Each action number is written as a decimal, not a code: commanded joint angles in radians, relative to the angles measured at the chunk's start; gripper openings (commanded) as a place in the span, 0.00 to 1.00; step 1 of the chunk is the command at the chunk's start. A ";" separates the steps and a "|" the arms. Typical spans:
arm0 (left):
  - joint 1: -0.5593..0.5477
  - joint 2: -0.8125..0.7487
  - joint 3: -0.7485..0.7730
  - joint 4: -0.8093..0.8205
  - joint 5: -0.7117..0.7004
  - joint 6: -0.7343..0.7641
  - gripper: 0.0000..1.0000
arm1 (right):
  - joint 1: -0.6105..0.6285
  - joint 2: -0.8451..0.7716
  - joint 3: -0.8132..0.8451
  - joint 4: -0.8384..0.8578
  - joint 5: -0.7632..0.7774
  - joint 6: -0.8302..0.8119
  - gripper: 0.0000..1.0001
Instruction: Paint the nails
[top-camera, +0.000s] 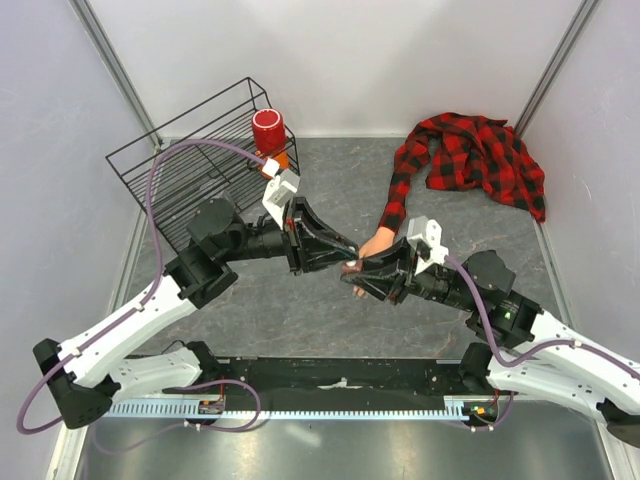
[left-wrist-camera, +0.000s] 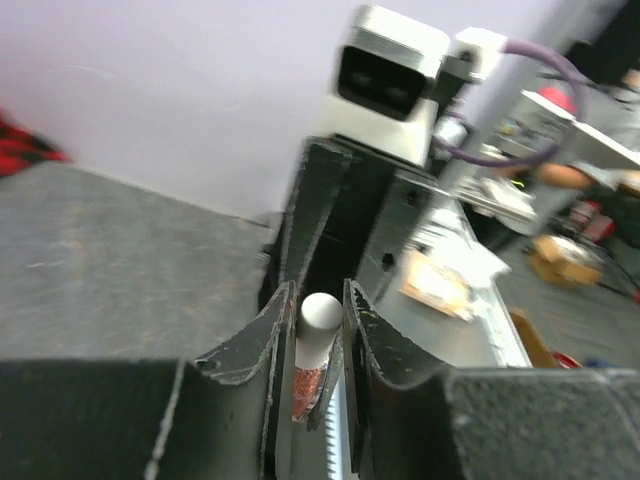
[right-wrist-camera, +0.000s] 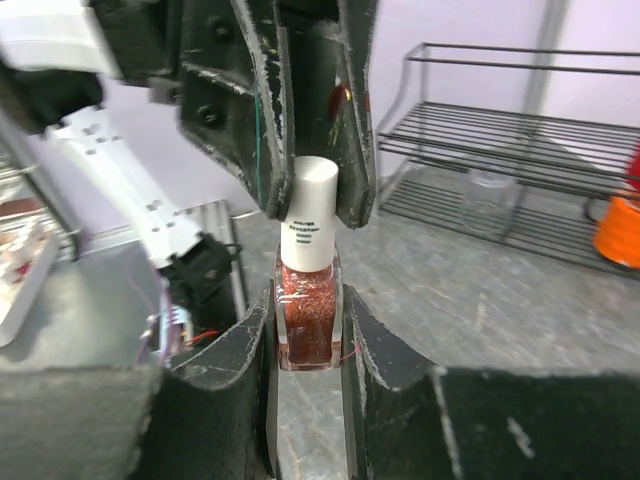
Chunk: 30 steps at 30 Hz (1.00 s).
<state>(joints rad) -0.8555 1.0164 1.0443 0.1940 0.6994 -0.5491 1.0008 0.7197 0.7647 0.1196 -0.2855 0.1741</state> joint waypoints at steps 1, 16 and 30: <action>-0.164 0.013 0.120 -0.266 -0.494 0.211 0.02 | -0.007 0.099 0.122 -0.063 0.315 -0.067 0.00; -0.280 0.116 0.199 -0.272 -0.791 0.187 0.59 | 0.147 0.141 0.082 0.022 0.582 -0.219 0.00; -0.159 -0.090 0.089 -0.214 -0.266 0.111 0.74 | 0.062 -0.052 0.073 -0.106 0.063 -0.087 0.00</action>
<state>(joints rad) -1.0485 0.9073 1.1492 -0.0654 0.2474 -0.3824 1.0683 0.6823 0.8154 0.0090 -0.0490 0.0273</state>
